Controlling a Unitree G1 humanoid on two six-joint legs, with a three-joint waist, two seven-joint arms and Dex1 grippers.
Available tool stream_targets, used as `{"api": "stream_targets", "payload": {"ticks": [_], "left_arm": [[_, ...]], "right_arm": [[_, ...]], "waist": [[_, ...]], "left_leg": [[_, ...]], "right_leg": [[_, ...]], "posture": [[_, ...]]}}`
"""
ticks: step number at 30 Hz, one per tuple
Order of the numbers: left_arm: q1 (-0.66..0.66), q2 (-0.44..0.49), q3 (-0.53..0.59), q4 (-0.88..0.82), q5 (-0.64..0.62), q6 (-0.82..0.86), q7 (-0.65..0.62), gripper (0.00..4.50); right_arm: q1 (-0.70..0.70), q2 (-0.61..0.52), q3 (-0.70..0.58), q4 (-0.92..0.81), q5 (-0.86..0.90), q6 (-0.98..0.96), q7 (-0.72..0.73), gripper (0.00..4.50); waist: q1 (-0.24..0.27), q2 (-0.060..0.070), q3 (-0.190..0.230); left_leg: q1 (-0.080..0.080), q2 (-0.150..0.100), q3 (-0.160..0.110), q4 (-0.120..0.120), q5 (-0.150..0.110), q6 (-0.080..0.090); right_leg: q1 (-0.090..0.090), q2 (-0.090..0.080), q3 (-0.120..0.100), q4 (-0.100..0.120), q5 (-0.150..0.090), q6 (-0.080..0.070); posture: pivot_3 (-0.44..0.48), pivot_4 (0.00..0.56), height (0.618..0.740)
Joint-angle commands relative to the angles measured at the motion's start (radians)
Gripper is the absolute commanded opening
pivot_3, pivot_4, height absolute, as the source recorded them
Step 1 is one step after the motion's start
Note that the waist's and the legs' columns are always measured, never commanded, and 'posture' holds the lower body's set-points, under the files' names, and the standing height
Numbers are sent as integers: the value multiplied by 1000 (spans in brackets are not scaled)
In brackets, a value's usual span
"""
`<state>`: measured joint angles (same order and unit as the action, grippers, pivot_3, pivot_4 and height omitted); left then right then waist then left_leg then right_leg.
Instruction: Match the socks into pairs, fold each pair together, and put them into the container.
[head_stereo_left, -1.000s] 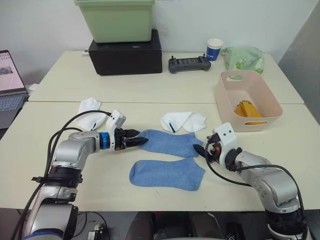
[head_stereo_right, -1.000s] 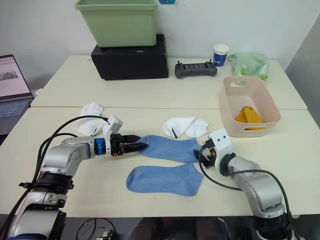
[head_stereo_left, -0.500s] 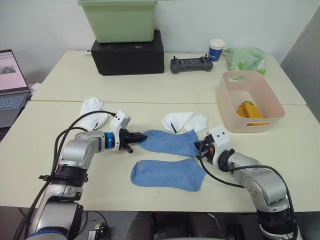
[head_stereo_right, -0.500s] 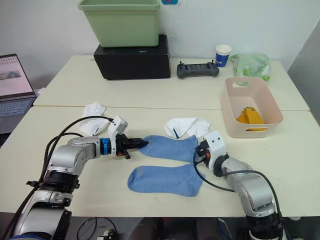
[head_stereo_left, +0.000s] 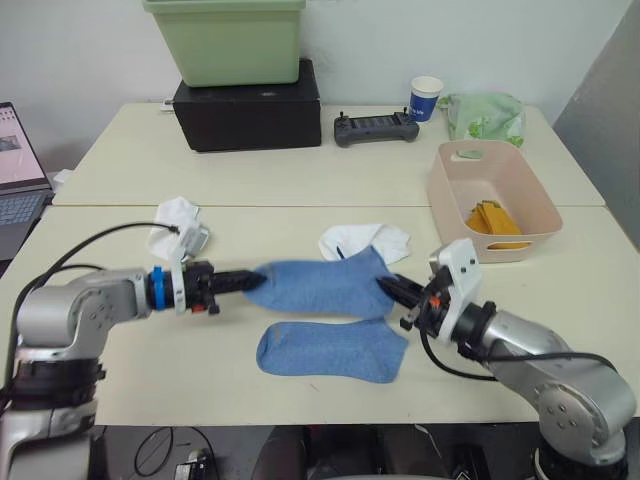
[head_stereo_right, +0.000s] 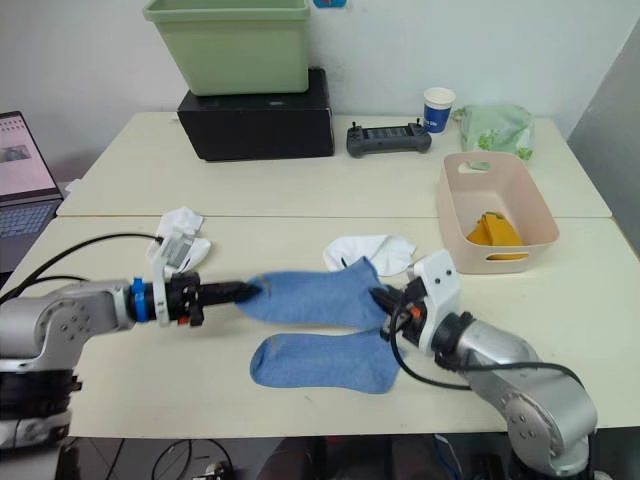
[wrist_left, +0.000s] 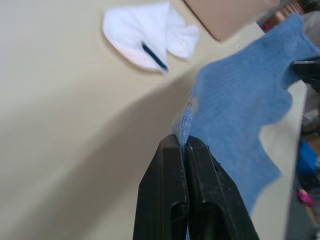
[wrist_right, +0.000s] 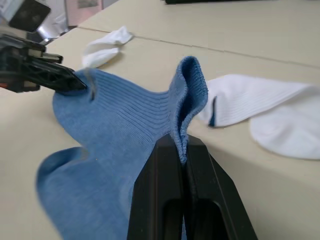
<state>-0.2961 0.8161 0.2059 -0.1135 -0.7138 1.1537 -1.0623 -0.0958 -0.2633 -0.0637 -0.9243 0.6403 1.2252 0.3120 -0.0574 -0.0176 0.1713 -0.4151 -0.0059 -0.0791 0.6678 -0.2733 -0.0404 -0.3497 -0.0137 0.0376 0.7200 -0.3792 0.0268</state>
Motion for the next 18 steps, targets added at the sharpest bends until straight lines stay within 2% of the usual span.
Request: {"api": "stream_targets", "payload": {"ticks": [1,6,9,12,18], "left_arm": [[118,11,50,-118,-68,28,9,28],[226,-17,40,-192,-74,8,69,28],[268,-23,0,-204,-32,-51,90,28],[277,-57,-43,-186,7,-101,134,28],[293,-57,-90,-192,33,-147,148,28]], "right_arm": [[102,-15,10,-113,61,33,-19,0],[178,-73,60,-107,34,-6,-48,0],[210,-96,86,-77,8,-41,-63,0],[239,-124,116,-37,-32,-86,-68,0],[231,-143,131,-1,-61,-106,-81,0]], "waist": [[0,0,0],[4,0,0],[6,0,0],[8,0,0],[12,-1,-1]], "left_leg": [[0,0,0,-1,0,0],[1,-1,0,-2,1,-1],[4,-1,1,-3,1,-1],[5,-1,1,-5,1,-1],[9,-1,2,-6,1,-1]], "right_leg": [[0,0,0,-1,0,0],[1,-2,0,-1,0,0],[3,-2,0,-1,0,0],[5,-2,0,-3,0,0],[9,-1,1,-4,0,0]], "posture": [[0,150,725],[0,150,725],[0,150,725],[0,150,725],[0,150,725]]}}
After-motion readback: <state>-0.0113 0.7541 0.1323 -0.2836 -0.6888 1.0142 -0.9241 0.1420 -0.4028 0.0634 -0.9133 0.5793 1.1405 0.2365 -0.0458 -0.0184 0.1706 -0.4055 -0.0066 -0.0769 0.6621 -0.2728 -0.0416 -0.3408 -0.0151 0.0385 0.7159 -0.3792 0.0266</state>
